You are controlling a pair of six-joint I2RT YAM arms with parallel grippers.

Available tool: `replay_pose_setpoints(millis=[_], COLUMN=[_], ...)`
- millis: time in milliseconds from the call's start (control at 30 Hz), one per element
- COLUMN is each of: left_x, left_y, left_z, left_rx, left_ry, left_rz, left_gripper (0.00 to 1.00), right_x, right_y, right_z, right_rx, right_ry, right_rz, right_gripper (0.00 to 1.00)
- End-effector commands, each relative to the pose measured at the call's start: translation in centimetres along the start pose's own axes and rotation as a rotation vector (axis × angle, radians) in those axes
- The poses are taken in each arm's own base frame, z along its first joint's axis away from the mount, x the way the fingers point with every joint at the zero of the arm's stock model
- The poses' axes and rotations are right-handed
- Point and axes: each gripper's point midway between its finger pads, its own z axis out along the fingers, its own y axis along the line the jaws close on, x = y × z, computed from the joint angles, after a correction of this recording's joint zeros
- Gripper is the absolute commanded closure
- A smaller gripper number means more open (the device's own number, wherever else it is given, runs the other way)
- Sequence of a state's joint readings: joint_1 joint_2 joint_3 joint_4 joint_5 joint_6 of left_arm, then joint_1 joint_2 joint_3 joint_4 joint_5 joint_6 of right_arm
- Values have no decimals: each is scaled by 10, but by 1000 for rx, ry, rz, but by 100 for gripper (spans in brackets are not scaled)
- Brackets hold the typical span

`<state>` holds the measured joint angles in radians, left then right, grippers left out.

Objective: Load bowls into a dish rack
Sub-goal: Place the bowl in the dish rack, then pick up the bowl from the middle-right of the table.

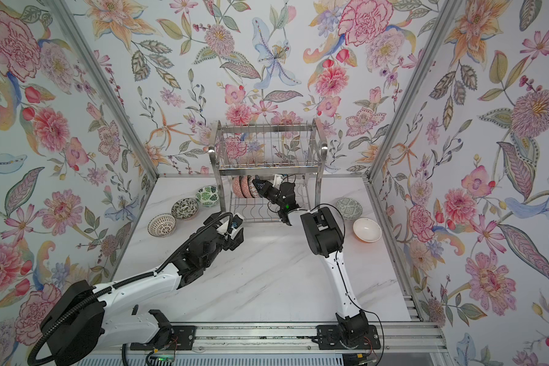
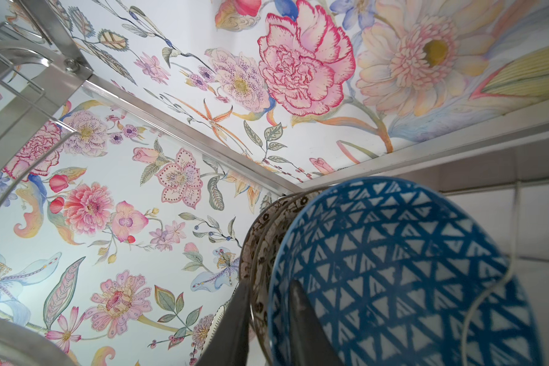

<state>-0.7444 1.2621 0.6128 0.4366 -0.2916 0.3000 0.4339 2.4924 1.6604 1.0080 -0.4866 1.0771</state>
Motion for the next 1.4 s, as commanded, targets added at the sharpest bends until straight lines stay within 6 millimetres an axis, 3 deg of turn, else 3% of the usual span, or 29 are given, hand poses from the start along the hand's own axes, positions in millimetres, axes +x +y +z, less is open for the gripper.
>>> replay_pose_setpoints(millis=[0, 567, 1100, 1367], left_x=[-5, -9, -10, -10], left_y=[-1, -3, -6, -6], left_z=[-6, -6, -5, -5], left_rx=[6, 17, 28, 30], left_ry=[-29, -35, -33, -32], left_rz=[4, 1, -3, -2], left_gripper=[1, 1, 1, 1], right_x=[-20, -8, 31, 41], right_y=[25, 34, 32, 31], right_z=[-7, -38, -84, -113], right_rx=[-28, 51, 366, 544], right_ry=[-41, -3, 186, 254], right_rz=[-52, -123, -368, -486], right_gripper=[75, 71, 68, 64])
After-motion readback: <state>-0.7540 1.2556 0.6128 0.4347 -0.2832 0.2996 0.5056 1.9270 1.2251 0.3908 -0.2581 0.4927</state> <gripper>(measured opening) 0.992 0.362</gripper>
